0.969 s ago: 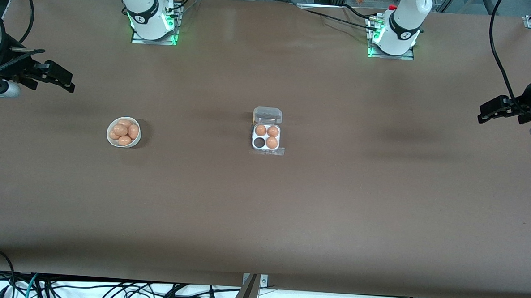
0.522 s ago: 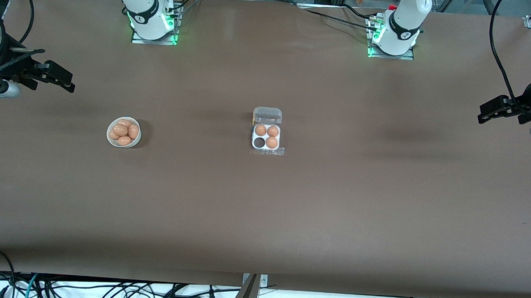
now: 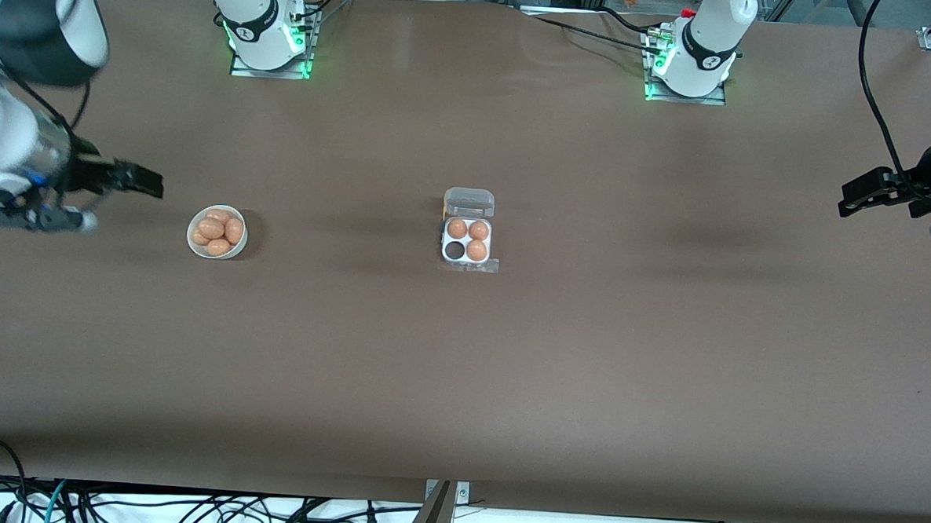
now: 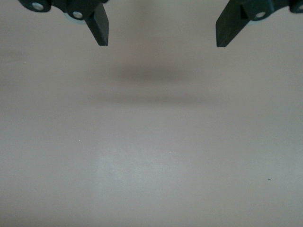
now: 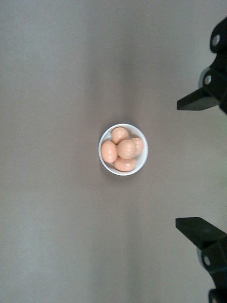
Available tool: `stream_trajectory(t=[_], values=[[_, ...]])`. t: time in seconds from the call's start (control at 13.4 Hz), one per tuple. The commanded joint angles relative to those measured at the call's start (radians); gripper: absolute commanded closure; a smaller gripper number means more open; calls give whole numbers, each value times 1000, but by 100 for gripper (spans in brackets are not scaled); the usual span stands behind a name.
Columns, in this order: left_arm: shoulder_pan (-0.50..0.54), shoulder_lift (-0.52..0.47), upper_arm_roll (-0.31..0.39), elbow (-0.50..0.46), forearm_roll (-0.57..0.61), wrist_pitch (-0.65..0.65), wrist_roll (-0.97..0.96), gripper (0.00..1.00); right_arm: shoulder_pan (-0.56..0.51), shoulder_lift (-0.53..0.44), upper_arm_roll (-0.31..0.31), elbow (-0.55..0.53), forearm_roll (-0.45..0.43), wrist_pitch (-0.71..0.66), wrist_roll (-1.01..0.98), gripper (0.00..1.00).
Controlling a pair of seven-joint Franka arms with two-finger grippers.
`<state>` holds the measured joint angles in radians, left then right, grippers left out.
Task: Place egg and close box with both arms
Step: 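Move the right gripper over the white bowl of eggs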
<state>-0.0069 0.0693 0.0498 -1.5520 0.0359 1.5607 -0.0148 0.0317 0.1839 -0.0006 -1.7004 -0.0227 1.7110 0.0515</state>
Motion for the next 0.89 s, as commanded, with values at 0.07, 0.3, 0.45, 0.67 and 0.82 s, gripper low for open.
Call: stream_trajectory(t=[0.07,0.3,0.45,0.67,0.82], values=[[4,-13,-4,0,25,-7,12,0,-12,-15,7,-174,-8,212,4,0],[2,-13,-7,0,25,-7,6,0,-12,-18,5,-333,-6,428,-22,0],[2,-13,-7,3,25,-7,9,0,-12,-27,-4,-456,-3,586,-36,0],[2,-11,-8,12,27,-5,7,0,-13,-23,-19,-542,-2,712,-91,0],[1,-11,-8,12,27,-7,6,0,-15,-8,-30,-548,-2,723,-96,0]])
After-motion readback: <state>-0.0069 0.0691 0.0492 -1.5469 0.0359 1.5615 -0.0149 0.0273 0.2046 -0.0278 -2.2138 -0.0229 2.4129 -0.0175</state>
